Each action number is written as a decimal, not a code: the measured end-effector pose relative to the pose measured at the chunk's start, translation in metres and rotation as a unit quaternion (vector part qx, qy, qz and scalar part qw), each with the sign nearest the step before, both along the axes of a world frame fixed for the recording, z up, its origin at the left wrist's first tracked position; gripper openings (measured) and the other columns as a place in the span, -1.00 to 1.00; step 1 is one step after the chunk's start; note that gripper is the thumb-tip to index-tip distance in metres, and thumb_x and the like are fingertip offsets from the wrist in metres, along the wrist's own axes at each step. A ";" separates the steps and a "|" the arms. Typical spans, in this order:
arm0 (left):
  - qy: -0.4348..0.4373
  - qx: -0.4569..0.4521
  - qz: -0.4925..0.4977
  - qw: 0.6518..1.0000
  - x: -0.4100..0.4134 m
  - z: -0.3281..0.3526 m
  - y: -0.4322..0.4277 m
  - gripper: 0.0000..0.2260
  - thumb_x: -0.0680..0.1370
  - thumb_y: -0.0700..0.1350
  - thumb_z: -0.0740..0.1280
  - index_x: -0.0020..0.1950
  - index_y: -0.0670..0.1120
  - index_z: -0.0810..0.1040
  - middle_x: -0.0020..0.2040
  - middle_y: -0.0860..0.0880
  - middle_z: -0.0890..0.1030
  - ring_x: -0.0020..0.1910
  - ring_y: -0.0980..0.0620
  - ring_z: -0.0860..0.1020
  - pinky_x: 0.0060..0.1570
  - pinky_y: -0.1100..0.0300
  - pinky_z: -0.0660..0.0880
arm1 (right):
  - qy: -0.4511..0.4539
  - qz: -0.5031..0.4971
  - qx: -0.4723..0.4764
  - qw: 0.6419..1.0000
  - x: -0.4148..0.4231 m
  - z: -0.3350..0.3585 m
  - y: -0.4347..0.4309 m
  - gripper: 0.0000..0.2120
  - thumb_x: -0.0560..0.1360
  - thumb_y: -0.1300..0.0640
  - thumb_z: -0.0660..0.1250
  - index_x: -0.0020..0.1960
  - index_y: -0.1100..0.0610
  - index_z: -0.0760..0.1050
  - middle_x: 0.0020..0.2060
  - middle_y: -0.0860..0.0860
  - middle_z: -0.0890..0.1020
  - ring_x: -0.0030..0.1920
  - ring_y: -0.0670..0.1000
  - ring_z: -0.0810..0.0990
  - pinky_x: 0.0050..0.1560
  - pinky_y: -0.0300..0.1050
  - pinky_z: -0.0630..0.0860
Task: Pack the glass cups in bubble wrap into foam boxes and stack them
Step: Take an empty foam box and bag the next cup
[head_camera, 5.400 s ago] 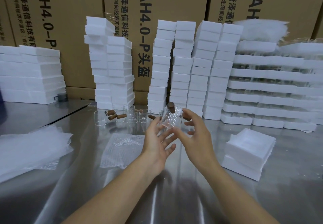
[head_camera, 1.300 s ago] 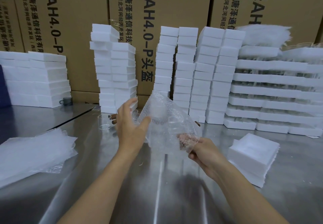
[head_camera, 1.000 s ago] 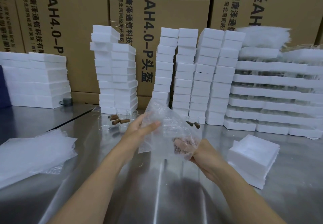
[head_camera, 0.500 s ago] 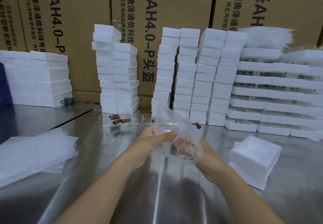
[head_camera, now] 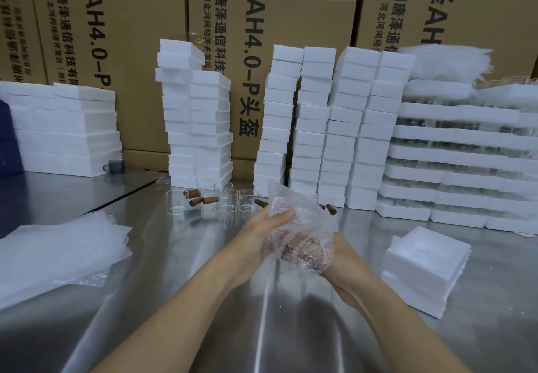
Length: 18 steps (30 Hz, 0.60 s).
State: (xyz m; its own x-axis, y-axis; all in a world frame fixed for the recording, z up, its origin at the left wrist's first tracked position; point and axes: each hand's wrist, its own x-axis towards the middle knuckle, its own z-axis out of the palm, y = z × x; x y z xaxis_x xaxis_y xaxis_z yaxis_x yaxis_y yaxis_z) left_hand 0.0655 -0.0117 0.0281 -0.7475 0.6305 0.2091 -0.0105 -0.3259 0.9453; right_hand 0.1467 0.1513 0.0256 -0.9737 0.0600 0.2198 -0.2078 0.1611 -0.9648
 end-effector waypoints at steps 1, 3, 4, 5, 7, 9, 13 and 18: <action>0.000 -0.001 0.001 1.000 0.000 -0.001 0.000 -0.32 0.47 0.17 0.63 0.49 -0.08 0.56 0.39 -0.16 0.66 0.42 -0.19 0.60 0.56 -0.26 0.36 | -0.002 -0.004 0.001 1.000 0.000 0.000 -0.001 -0.82 0.56 0.07 0.46 0.15 -0.01 0.72 0.04 0.04 0.77 0.10 0.09 0.74 0.07 -0.04 0.69; -0.003 0.007 0.000 1.000 0.000 -0.002 0.001 -0.30 0.48 0.17 0.62 0.51 -0.11 0.53 0.39 -0.18 0.65 0.41 -0.21 0.61 0.56 -0.26 0.36 | -0.006 -0.013 0.008 1.000 -0.001 0.000 -0.002 -0.81 0.55 0.03 0.44 0.14 0.00 0.70 0.03 0.06 0.76 0.09 0.08 0.73 0.07 -0.04 0.66; -0.005 0.013 0.001 1.000 0.001 -0.002 0.001 -0.28 0.48 0.17 0.63 0.51 -0.13 0.52 0.38 -0.19 0.66 0.39 -0.22 0.62 0.55 -0.26 0.37 | -0.012 -0.020 0.011 1.000 -0.001 0.000 -0.002 -0.82 0.58 0.03 0.42 0.15 0.00 0.69 0.05 0.07 0.76 0.12 0.12 0.72 0.16 0.03 0.65; -0.006 0.020 0.004 1.000 0.002 -0.002 0.002 -0.26 0.47 0.18 0.64 0.52 -0.14 0.51 0.37 -0.20 0.66 0.38 -0.22 0.63 0.55 -0.26 0.38 | -0.018 -0.026 0.015 0.999 -0.002 -0.001 -0.001 -0.82 0.62 0.03 0.39 0.18 0.00 0.67 0.07 0.06 0.75 0.18 0.16 0.70 0.28 0.13 0.62; -0.005 0.027 0.012 1.000 0.002 -0.003 0.003 -0.24 0.44 0.19 0.65 0.52 -0.14 0.51 0.37 -0.18 0.67 0.39 -0.21 0.63 0.56 -0.25 0.36 | -0.024 -0.028 0.023 0.999 -0.003 -0.002 -0.001 -0.82 0.64 0.05 0.35 0.20 -0.01 0.66 0.10 0.05 0.74 0.25 0.22 0.65 0.34 0.28 0.56; 0.000 0.025 0.022 0.999 0.003 -0.003 0.005 -0.25 0.43 0.22 0.65 0.49 -0.12 0.54 0.36 -0.16 0.68 0.38 -0.20 0.63 0.56 -0.25 0.35 | -0.020 -0.022 0.031 0.999 -0.001 0.001 -0.002 -0.81 0.65 0.02 0.34 0.23 -0.04 0.65 0.11 0.02 0.75 0.24 0.19 0.66 0.33 0.28 0.56; 0.003 0.028 0.048 0.998 0.004 0.001 0.004 -0.38 0.44 0.25 0.62 0.37 -0.08 0.66 0.29 -0.13 0.72 0.33 -0.15 0.67 0.53 -0.24 0.39 | -0.031 -0.049 0.012 0.998 0.000 0.007 -0.003 -0.77 0.65 -0.03 0.33 0.26 -0.05 0.64 0.11 -0.05 0.75 0.23 0.11 0.67 0.34 0.18 0.58; -0.032 0.046 0.071 0.996 0.001 0.005 -0.003 -0.37 0.46 0.24 0.61 0.43 -0.05 0.62 0.31 -0.05 0.72 0.36 -0.08 0.65 0.55 -0.17 0.37 | 0.018 -0.040 -0.054 0.998 0.001 0.010 -0.002 -0.66 0.55 -0.12 0.48 0.31 -0.25 0.58 0.21 -0.22 0.69 0.23 -0.17 0.65 0.27 0.03 0.55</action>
State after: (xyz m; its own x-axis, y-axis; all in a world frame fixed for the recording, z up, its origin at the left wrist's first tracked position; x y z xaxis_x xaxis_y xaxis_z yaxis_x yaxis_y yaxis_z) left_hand 0.0660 -0.0144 0.0331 -0.8418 0.4977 0.2091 -0.0180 -0.4130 0.9105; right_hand 0.1479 0.1488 0.0358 -0.9565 0.1633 0.2418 -0.2326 0.0734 -0.9698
